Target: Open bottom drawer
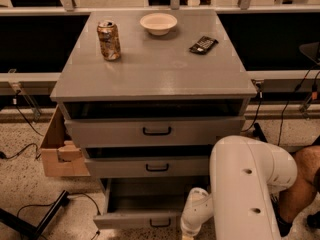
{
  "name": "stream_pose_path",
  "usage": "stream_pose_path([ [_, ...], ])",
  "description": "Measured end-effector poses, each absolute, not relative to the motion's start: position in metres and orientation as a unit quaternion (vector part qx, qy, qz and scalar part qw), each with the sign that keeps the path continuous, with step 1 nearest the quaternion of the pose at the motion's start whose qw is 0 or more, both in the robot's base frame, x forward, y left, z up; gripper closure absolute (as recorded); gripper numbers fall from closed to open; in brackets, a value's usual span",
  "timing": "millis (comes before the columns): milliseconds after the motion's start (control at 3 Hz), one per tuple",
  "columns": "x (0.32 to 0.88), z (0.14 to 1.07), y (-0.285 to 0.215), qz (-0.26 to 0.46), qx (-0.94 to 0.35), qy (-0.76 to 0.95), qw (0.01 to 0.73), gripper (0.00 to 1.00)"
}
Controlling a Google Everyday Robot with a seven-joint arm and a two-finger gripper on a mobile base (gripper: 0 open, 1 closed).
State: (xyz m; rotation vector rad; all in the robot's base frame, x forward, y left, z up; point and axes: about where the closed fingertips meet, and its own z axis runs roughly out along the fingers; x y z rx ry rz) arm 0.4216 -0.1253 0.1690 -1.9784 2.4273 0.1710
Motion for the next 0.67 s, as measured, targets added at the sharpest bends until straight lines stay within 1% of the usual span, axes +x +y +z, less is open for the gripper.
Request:
stream_pose_path([
  [333,0.4216,0.1739,-0.1253,0.055,-0.631,0.774,0.003,0.62],
  [667,0.4216,0.1806,-0.1253,0.055,-0.631,0.774,0.003,0.93],
])
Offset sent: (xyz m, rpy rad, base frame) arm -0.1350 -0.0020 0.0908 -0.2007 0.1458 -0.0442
